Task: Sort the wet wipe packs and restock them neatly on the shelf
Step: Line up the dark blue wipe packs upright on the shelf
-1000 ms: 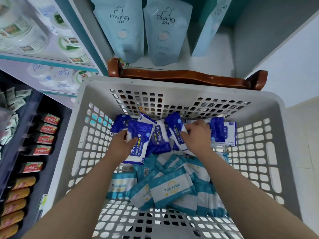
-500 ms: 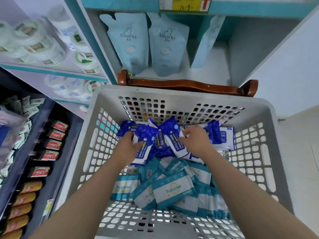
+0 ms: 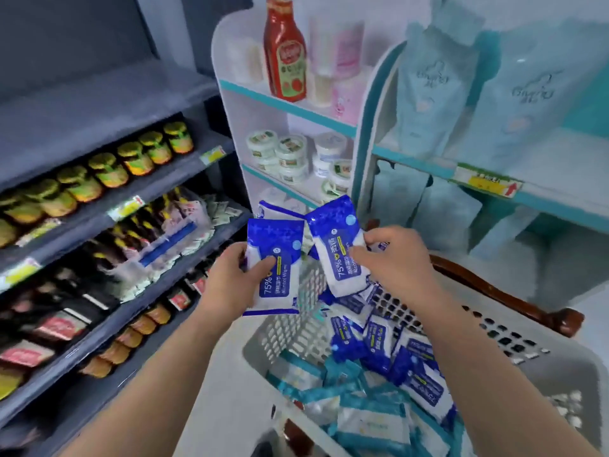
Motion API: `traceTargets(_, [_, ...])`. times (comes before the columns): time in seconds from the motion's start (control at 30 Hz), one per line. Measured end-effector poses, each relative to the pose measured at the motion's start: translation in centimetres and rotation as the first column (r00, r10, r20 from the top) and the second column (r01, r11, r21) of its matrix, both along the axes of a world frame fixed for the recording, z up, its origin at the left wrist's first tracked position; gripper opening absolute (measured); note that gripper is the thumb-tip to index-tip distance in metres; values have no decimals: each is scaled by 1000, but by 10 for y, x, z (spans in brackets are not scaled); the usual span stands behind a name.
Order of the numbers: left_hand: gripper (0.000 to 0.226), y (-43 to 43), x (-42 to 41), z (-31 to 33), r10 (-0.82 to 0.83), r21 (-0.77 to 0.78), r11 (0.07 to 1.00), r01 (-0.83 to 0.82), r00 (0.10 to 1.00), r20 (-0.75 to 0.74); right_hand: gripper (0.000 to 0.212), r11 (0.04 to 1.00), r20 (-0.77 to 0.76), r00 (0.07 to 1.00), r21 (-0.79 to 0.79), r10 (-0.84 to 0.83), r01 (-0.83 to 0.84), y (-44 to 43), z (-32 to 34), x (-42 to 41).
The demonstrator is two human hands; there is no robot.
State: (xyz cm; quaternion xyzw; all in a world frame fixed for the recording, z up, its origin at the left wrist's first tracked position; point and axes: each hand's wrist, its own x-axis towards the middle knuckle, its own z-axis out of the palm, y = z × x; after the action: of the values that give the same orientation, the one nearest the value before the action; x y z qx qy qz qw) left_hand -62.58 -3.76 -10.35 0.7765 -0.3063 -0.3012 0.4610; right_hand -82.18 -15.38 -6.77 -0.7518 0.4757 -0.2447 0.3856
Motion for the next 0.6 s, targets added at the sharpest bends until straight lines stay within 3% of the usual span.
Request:
traceTargets(0.17, [31,60,78,42,242,-52,969,-240,969,47,38,974,95,971,-61,221,-216,29,48,106])
traceTargets(0.3, [31,116,160,62,386,-161,911,-379,922,15,30,935,131,930,-139,344,-327,65,73,213])
traceTargets(0.43, [19,171,251,83,515,-244,836,-491,856,43,7,880,168,868,-184,467,-438,110,94,326])
traceTargets(0.6, [20,232,369,101,654,-249,739,-625,755,47,17,861,219,832,-141,509,-489,158,110,450])
